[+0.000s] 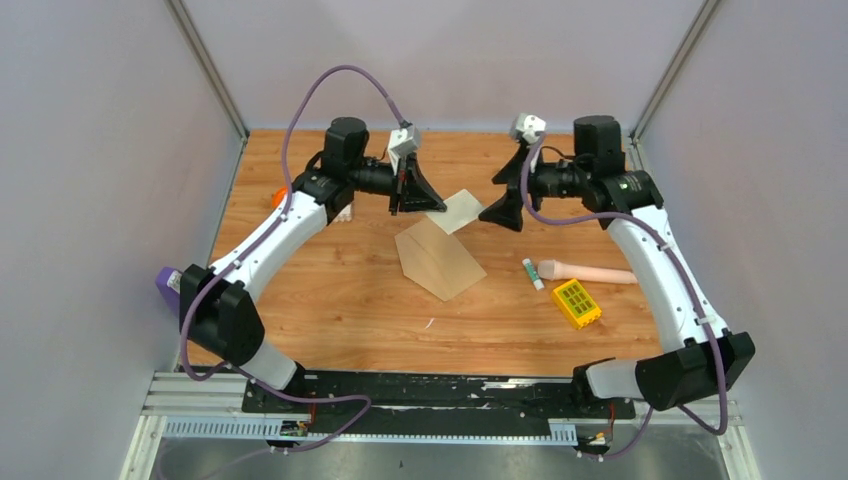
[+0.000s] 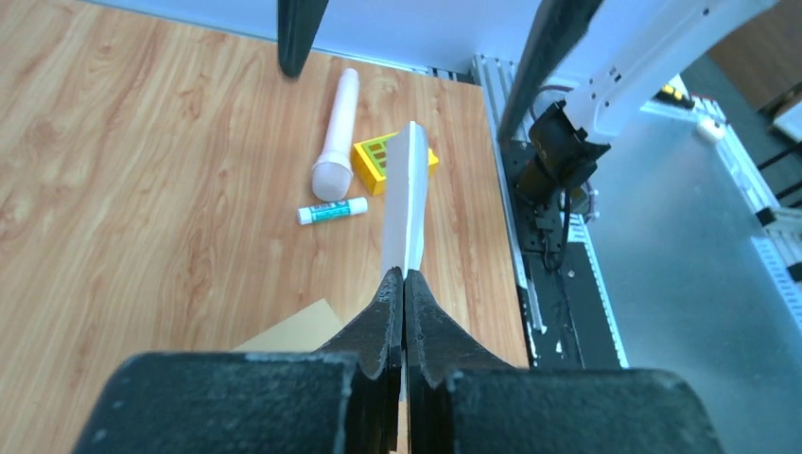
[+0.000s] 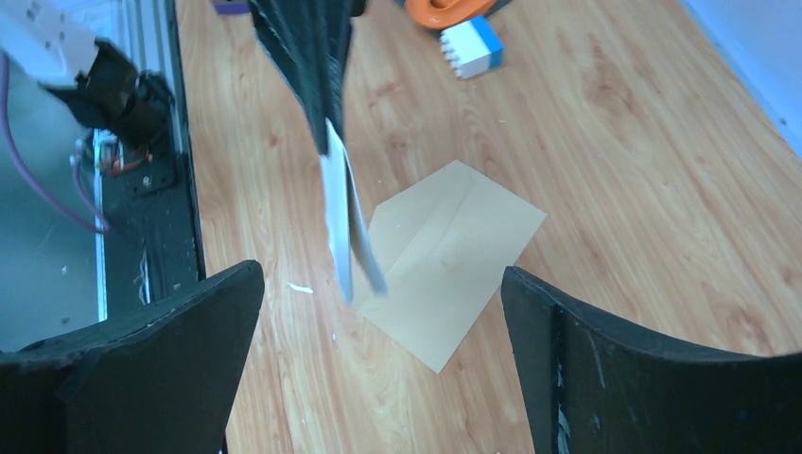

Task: Place the letter into the envelope and seal it
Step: Fold the letter, then place the letter in the envelope.

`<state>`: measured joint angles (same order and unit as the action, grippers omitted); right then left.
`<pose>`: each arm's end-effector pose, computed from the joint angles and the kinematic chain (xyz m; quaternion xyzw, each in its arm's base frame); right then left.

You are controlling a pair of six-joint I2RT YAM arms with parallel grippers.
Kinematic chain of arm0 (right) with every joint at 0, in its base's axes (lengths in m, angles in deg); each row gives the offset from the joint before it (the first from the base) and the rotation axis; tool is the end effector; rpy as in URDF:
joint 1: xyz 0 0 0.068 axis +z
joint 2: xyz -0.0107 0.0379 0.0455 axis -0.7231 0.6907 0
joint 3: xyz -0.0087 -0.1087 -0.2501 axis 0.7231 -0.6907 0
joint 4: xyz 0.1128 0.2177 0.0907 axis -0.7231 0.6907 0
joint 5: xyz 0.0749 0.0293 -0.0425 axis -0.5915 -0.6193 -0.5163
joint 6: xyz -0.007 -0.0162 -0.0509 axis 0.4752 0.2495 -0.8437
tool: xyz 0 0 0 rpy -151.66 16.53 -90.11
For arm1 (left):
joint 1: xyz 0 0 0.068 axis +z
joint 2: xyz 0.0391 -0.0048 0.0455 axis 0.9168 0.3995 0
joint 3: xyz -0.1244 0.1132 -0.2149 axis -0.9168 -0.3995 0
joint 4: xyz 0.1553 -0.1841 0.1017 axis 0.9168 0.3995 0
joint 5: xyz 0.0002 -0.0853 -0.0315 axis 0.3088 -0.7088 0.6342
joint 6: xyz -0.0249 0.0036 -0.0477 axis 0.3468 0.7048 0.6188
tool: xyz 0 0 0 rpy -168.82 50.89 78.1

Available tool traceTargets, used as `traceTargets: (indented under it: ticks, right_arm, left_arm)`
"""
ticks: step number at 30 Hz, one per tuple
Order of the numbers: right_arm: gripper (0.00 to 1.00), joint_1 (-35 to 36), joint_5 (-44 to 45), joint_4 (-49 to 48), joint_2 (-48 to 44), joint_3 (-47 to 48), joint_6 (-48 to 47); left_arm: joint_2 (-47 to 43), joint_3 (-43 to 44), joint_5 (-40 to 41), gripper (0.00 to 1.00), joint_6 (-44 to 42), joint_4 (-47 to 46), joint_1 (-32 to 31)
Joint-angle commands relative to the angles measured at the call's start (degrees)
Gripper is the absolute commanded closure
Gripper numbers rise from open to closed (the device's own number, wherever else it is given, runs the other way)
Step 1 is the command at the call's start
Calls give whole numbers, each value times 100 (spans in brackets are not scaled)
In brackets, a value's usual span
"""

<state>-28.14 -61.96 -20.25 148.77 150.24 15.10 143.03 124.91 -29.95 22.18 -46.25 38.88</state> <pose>0.2498 0.1115 0.4100 -0.4895 0.6679 0.3613 0.4286 0.2913 -0.1890 0.3687 0.4882 0.5806 -0.5395 0.3654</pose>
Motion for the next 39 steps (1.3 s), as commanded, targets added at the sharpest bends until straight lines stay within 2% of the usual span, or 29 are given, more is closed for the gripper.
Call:
traceTargets:
  ticks: [1,2,3,4,5,8,12,16,27,29,33,39]
  right_arm:
    - [0,-818,-1032,-1409,-361,-446,1378]
    - [0,-986,-1268,-1837,-428,-694,1758]
    - [0,-1074,-1487,-2290,-503,-926,2101]
    - [0,-1109,-1596,-2871,-589,-1200,2457]
    - [0,-1107,-1741,-3358,-696,-1470,2761]
    - [0,-1038,-1877,-4794,-989,-2209,3571]
    - [3,-917,-1729,-5196,-860,-2366,3887]
    - [3,-693,-1659,-5652,-617,-2419,4146]
    - [1,-166,-1578,-6140,186,-2014,4751]
    - [4,-70,-1639,-6182,277,-1973,4824]
    - [19,-65,-1777,-6724,307,-1970,5277]
    - [27,-143,-1825,-7344,279,-1909,5908]
  left_arm:
    - [-282,-419,-491,100,1979,-2518,363]
    - [-289,-649,-508,100,2638,-2929,400]
    - [-293,-753,-492,100,2949,-3762,450]
    - [-290,-974,-421,100,3743,-4175,465]
    - [-283,-1078,-374,100,3924,-4871,484]
    - [-274,-1453,-55,100,4818,-6015,487]
    - [-317,-1755,371,100,5439,-6993,490]
    - [-275,-2212,962,100,6101,-8364,482]
    - [-128,-2526,1397,100,6489,-8928,376]
    - [-104,-2524,1383,100,6486,-8953,336]
    - [-69,-2564,1370,100,6410,-8969,332]
    - [-22,-2580,1368,100,6395,-8964,332]
